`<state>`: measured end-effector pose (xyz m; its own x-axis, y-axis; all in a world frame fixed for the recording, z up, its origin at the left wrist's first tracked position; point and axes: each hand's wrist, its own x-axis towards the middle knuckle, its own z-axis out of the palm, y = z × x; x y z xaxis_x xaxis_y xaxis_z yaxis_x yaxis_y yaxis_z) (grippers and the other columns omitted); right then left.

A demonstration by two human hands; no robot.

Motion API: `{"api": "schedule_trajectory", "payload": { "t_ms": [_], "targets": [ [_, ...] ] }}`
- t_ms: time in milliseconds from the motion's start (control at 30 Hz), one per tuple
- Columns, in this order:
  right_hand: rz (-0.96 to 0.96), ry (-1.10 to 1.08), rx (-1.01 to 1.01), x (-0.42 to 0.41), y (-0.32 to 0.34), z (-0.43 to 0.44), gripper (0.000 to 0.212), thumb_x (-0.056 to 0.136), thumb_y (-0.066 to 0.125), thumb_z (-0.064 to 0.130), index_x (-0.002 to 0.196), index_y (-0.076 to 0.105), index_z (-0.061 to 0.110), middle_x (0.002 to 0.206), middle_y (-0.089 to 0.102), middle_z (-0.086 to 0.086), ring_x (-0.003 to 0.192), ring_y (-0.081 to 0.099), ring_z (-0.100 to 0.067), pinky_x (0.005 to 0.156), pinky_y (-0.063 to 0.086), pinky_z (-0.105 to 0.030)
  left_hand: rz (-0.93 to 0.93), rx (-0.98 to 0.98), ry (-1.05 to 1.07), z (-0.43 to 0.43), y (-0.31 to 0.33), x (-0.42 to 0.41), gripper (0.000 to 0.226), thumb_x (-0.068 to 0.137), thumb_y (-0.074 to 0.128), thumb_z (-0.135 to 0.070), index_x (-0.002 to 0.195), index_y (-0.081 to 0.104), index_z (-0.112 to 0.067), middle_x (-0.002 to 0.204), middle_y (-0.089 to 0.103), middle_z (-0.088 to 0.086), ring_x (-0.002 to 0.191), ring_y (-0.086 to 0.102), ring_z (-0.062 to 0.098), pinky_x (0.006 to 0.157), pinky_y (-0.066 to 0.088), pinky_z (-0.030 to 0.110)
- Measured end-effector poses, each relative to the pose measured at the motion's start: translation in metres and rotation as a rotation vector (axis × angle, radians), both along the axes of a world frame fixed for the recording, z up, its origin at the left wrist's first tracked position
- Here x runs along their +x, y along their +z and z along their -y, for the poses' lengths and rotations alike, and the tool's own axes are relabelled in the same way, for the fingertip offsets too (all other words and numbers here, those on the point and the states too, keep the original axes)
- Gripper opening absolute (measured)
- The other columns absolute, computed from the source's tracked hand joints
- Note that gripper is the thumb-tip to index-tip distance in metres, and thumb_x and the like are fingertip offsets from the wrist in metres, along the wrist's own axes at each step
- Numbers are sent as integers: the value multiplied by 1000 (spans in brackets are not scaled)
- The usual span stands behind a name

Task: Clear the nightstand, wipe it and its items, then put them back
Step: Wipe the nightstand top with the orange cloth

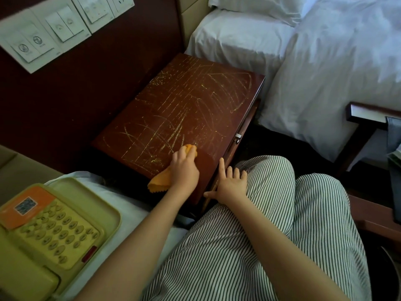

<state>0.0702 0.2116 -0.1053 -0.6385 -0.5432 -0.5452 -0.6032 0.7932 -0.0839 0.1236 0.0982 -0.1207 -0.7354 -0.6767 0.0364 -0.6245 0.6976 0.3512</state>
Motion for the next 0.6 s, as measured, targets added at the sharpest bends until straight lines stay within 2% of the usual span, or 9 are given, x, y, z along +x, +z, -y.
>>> {"api": "schedule_trajectory", "payload": {
  "t_ms": [133,267,433,600],
  "targets": [
    [9,7,25,-1,2,-3,108,81,42,74,145,-27,20,156,16,-16,144,10,-33,115,4,-47,-27,-21,-163,-20,-4,-10,49,95,35,-8,143,35,-19,146,34,4,128,31,22,105,29,32],
    [20,-4,7,-2,1,-7,106,82,42,73,144,-28,23,154,23,-16,144,11,-34,115,5,-48,4,-17,-352,-31,-6,22,50,96,37,-9,144,33,-22,146,34,3,130,31,21,106,28,31],
    [18,-2,8,-2,-2,-4,112,78,43,76,144,-28,21,154,21,-14,143,12,-34,115,7,-48,26,-59,-235,-4,-5,53,52,94,39,-7,143,34,-22,142,38,6,125,36,22,101,35,34],
    [-8,-3,-64,1,-2,-2,111,81,49,69,147,-22,14,158,4,-12,145,6,-32,116,9,-44,64,-14,-72,7,3,3,53,93,35,-6,145,29,-19,148,28,7,130,27,25,107,28,36]
  ]
}}
